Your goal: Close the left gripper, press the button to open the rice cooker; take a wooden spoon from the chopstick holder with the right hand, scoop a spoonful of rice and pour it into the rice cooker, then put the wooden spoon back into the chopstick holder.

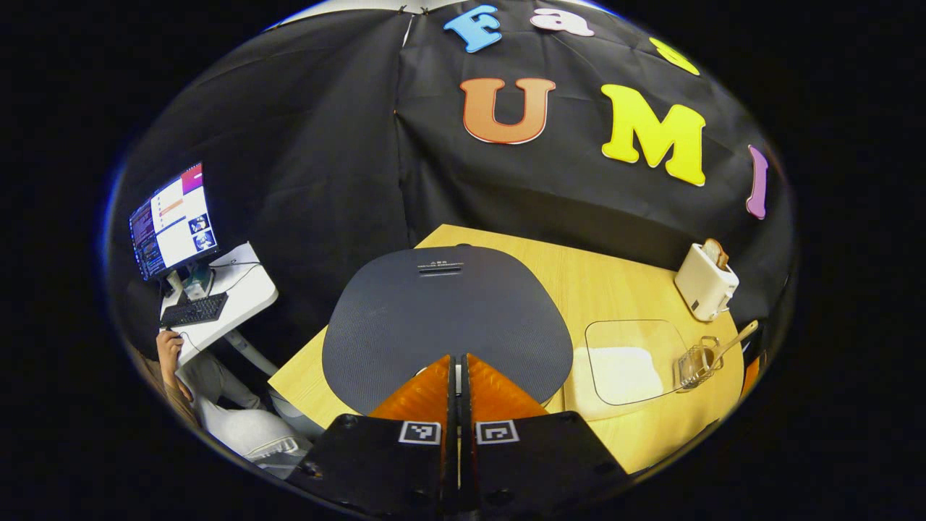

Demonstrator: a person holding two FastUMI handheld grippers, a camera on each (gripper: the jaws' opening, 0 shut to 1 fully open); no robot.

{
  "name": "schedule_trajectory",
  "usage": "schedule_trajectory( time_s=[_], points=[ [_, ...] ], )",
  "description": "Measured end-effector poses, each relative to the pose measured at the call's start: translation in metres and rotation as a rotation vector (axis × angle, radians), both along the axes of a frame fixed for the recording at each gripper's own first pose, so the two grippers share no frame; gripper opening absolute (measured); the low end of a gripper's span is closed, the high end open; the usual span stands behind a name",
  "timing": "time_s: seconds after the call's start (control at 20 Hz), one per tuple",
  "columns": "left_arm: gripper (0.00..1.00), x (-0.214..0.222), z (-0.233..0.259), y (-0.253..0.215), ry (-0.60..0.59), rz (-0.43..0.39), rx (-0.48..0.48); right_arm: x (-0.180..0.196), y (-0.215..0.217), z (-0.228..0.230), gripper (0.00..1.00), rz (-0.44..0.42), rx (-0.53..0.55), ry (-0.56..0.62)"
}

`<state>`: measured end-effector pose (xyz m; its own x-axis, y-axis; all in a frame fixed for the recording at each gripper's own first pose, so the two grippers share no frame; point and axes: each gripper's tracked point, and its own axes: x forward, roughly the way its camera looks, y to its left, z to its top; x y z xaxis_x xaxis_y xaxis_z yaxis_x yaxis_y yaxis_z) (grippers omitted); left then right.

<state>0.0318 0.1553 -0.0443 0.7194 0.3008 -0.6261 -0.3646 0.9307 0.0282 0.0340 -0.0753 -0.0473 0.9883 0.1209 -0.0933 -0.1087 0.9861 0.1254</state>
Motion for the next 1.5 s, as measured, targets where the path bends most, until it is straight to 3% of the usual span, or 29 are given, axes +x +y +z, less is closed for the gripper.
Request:
schedule_trajectory(
  time_s=[0.05,0.1,0.15,0.25,0.4,0.5,0.55,0.65,0.7,0.8,0.9,1.15,1.2,1.25,1.5],
  points=[
    [0.04,0.000,0.010,0.001,-0.029,0.002,-0.002,-0.001,0.000,0.001,0.91,-0.002,-0.003,-0.007],
    [0.04,0.004,0.025,0.005,-0.080,0.009,0.006,-0.002,0.001,0.003,0.95,-0.002,-0.005,-0.010],
    [0.04,0.009,0.040,0.007,-0.137,0.009,0.022,-0.003,0.001,0.003,0.91,-0.003,-0.006,-0.011],
    [0.08,0.020,0.067,-0.003,-0.225,-0.044,0.033,-0.002,-0.002,0.004,0.91,-0.014,-0.010,-0.010],
    [0.67,0.025,0.089,-0.013,-0.282,-0.085,0.045,-0.002,-0.010,0.007,1.00,-0.035,-0.002,-0.011],
    [0.90,0.025,0.111,-0.016,-0.350,-0.099,0.103,-0.003,-0.016,0.008,0.91,-0.054,-0.006,-0.013],
    [1.00,0.026,0.118,-0.012,-0.384,-0.099,0.141,-0.004,-0.020,0.008,0.91,-0.064,-0.011,-0.014],
    [1.00,0.024,0.119,-0.021,-0.399,-0.114,0.149,-0.005,-0.028,0.008,0.95,-0.083,-0.017,-0.014],
    [0.94,0.021,0.115,-0.026,-0.399,-0.122,0.148,-0.006,-0.030,0.007,0.91,-0.094,-0.018,-0.013],
    [1.00,0.016,0.113,-0.025,-0.418,-0.133,0.187,-0.003,-0.033,0.004,0.95,-0.102,-0.021,-0.010],
    [1.00,0.011,0.109,-0.026,-0.463,-0.144,0.214,0.000,-0.029,-0.003,0.91,-0.085,-0.027,0.009],
    [1.00,-0.004,0.068,-0.045,-0.513,-0.155,0.114,0.008,-0.031,-0.017,0.91,-0.085,-0.082,0.051],
    [0.94,-0.007,0.059,-0.047,-0.519,-0.160,0.109,0.010,-0.033,-0.017,1.00,-0.090,-0.097,0.053],
    [1.00,-0.008,0.053,-0.051,-0.524,-0.168,0.108,0.012,-0.035,-0.020,0.91,-0.096,-0.111,0.056],
    [1.00,-0.011,0.029,-0.051,-0.540,-0.193,0.158,0.032,-0.032,-0.045,0.95,-0.077,-0.100,0.140]
  ],
)
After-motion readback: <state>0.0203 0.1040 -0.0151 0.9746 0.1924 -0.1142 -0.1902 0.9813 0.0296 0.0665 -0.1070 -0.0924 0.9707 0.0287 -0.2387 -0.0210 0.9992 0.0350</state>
